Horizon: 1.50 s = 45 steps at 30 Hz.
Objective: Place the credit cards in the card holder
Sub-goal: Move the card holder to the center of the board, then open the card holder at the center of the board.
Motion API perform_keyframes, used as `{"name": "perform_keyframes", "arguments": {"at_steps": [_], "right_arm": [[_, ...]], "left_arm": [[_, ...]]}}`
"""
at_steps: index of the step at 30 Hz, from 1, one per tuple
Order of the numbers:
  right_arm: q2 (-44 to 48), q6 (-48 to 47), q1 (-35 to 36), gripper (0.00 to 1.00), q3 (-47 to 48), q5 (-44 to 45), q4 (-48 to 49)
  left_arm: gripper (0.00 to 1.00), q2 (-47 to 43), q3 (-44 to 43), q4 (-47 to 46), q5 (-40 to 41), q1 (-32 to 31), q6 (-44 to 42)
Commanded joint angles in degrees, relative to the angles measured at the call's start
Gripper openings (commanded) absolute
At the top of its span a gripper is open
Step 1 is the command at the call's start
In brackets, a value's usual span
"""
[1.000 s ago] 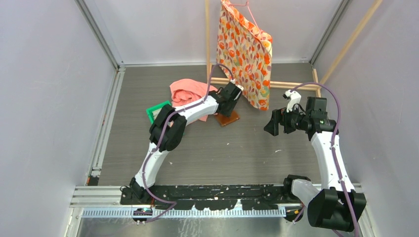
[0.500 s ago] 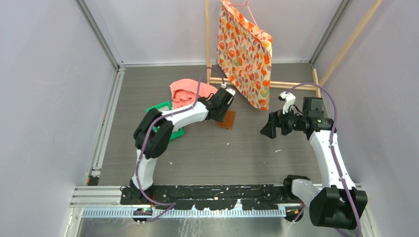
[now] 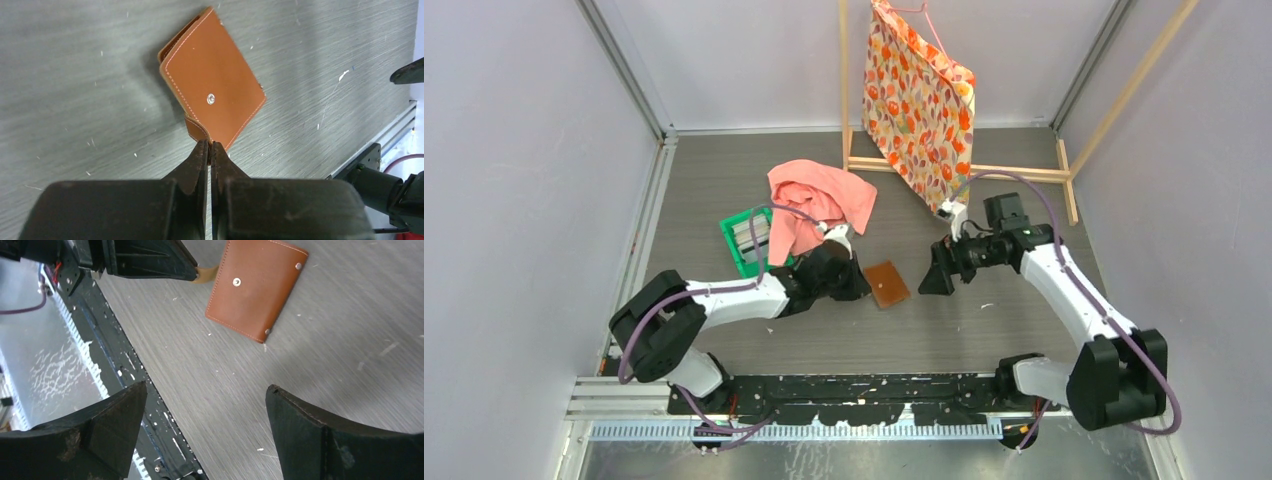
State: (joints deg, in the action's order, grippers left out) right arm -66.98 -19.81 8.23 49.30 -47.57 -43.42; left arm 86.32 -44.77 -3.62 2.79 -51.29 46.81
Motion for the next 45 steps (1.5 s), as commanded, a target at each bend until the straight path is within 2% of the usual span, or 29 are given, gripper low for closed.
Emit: {"name": "perform_keyframes", "arguments": {"at_steps": [1,4,7,10,17,25,32,39,45], "right_arm": [[-5.18,3.38,5.94,0.89,2.24,2.04,3.89],[-9.97,4.69,10.27,0.83,4.18,7.07,4.55],[-12.72,6.06,14.77,0.82,5.39,12.78,6.00],[-14.30,6.91,17.68,0.80,6.18,14.48,6.95],[-17.07,4.98,22.12,0.76,6.29,19.41,7.97],[-20.28,4.64,25.58,0.74,7.18,22.75,7.78],[-18.92,4.02,25.38,0.62,7.85,23.29,7.02],[-18.47,3.91,24.07,0.44,8.09,22.42,6.33],[-18.72,3.27,23.16,0.46,8.91,18.44,4.59]], "left_arm": [[0.00,-1.95,4.84,-16.58,-2.52,-1.73,10.98],[0.00,-2.40,7.29,-20.35,-2.52,-2.99,13.36],[0.00,-3.17,10.55,-25.85,-2.44,-4.15,16.21],[0.00,-3.99,13.76,-32.17,-2.48,-4.58,19.21],[0.00,-5.49,17.11,-36.68,-3.93,-4.66,21.94],[0.00,-5.95,16.61,-36.55,-4.98,-4.61,21.86],[0.00,-8.05,17.59,-34.29,-4.29,-4.59,21.08],[0.00,-10.08,18.68,-31.20,-3.84,-4.57,20.09],[0.00,-10.32,20.11,-30.62,-3.58,-4.61,19.91]]}}
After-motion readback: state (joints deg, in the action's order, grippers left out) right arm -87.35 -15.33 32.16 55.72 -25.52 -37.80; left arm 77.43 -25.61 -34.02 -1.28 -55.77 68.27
